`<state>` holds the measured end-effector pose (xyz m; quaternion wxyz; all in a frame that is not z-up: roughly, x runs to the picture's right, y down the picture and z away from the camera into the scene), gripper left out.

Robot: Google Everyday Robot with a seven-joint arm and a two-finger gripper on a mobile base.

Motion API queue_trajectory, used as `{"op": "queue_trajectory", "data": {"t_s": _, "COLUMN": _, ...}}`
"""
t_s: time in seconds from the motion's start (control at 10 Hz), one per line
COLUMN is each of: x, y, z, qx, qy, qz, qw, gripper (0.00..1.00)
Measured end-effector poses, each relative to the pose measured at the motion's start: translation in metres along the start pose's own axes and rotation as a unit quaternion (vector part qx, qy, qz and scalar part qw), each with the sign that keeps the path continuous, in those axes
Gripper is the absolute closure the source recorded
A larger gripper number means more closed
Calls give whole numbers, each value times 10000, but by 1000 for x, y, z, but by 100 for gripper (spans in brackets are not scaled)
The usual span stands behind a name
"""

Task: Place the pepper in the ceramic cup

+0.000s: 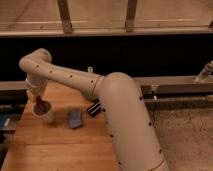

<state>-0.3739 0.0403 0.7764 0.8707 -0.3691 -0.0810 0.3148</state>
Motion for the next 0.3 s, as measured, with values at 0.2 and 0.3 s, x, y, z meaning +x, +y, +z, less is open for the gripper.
{"op": "queue_trajectory", "data": {"t_s": 0.2, "x": 2, "y": -2, "z": 1, "qx": -79, "qy": -91, "qz": 48, "qw": 9999, "gripper": 20}}
{"op": "queue_trajectory", "data": {"t_s": 0.3, "x": 3, "y": -5, "z": -2, "qx": -49, "qy": -204, "qz": 74, "qw": 9998, "gripper": 20}}
